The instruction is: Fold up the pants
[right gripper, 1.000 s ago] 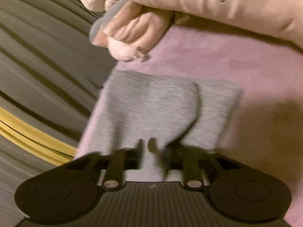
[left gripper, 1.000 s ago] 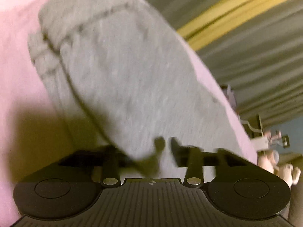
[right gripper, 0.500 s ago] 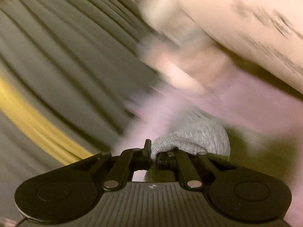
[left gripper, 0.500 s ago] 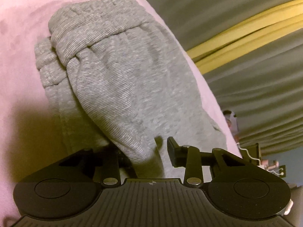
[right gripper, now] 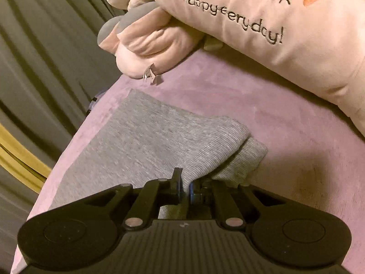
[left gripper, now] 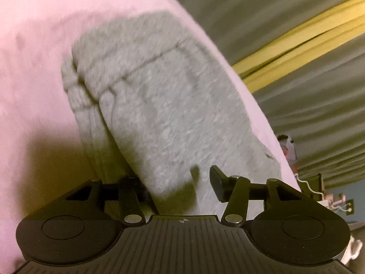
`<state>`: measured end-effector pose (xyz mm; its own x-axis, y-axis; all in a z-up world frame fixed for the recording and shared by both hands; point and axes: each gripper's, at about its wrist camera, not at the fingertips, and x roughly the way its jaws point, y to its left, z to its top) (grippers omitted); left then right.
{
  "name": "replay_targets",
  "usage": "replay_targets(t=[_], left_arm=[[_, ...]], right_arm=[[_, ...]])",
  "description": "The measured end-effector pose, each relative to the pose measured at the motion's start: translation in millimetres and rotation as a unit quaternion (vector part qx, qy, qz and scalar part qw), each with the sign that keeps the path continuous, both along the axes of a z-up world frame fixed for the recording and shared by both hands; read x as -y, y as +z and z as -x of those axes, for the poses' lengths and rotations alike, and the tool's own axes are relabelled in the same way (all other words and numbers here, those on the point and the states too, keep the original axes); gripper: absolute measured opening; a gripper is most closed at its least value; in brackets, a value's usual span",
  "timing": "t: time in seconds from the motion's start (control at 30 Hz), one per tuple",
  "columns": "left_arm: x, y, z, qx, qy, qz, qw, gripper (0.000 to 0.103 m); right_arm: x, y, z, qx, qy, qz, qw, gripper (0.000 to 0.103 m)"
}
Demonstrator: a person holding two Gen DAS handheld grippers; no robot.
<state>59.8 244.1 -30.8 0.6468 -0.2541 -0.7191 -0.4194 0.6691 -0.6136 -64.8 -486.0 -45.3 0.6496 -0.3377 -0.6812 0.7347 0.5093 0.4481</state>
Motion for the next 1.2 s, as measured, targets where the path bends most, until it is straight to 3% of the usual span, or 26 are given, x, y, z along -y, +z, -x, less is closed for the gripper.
replay_targets(t=[0.13,0.17,0.2,0.23,0.27,0.37,0.4,0.47,0.53,0.63,0.7,0.8,0.87,0.97,1.0,1.03,1.07,1.13,1.17,1.2], left_arm=[[0,14,11,0.013,0.017,-0.026,0.9994,0.053],[2,19,16,0.010,0.028,-0.044,0.9986,0.053],[5,25,19,0.008,0.038,-0.070,0.9968,0.054],[8,32,22,0.004,0.049,-0.103,0.9934,0.056],[13,39,24,0.001,0.055,-0.134,0.9895,0.060],[34,62,23,0.003,0.059,-0.219,0.9738,0.070],[42,70,22,0.018,0.055,-0.239,0.9694,0.072],[64,86,16,0.051,0.040,-0.268,0.9613,0.087],[93,94,5,0.083,0.013,-0.281,0.9560,0.096],[140,82,-21,0.087,-0.023,-0.268,0.9592,0.096],[165,62,-34,0.086,-0.021,-0.258,0.9621,0.096],[191,21,-42,0.078,-0.014,-0.281,0.9564,0.094],[196,-2,-50,0.050,-0.036,-0.332,0.9413,0.092],[205,-13,-60,0.072,-0.055,-0.452,0.8873,0.097],[203,-15,-61,0.079,-0.053,-0.467,0.8793,0.098],[199,-17,-61,0.082,-0.049,-0.463,0.8810,0.100],[194,-20,-61,0.078,-0.043,-0.450,0.8886,0.102],[185,-22,-67,0.077,-0.034,-0.427,0.9003,0.103],[183,-22,-69,0.076,-0.033,-0.424,0.9020,0.103],[182,-23,-70,0.077,-0.033,-0.424,0.9016,0.103]], right_arm=[[-2,10,4,0.064,0.019,0.008,0.998,0.007],[-3,11,8,0.059,0.019,0.014,0.998,0.009],[-2,11,10,0.024,0.012,0.022,0.999,0.019],[-2,9,10,-0.020,-0.002,0.033,0.999,0.021],[-7,9,12,-0.056,-0.017,0.049,0.997,0.021],[-12,21,25,-0.057,-0.039,0.083,0.994,0.021],[-15,28,28,-0.058,-0.055,0.100,0.992,0.022],[-20,45,27,-0.048,-0.072,0.138,0.987,0.023],[-27,59,18,-0.026,-0.053,0.164,0.985,0.024],[-35,64,-9,-0.006,0.001,0.167,0.986,0.025],[-43,60,-40,-0.008,0.037,0.178,0.983,0.025],[-50,43,-84,-0.013,0.100,0.167,0.981,0.025],[-54,25,-103,-0.029,0.130,0.156,0.979,0.025],[-56,-5,-122,-0.074,0.158,0.181,0.968,0.020],[-57,-7,-125,-0.076,0.161,0.203,0.963,0.017],[-55,-5,-129,-0.086,0.156,0.222,0.959,0.017],[-49,-1,-132,-0.097,0.134,0.234,0.958,0.017],[-31,10,-133,-0.115,0.064,0.242,0.961,0.017],[-20,16,-131,-0.113,0.036,0.237,0.964,0.019],[-11,23,-125,-0.092,0.026,0.225,0.970,0.029]])
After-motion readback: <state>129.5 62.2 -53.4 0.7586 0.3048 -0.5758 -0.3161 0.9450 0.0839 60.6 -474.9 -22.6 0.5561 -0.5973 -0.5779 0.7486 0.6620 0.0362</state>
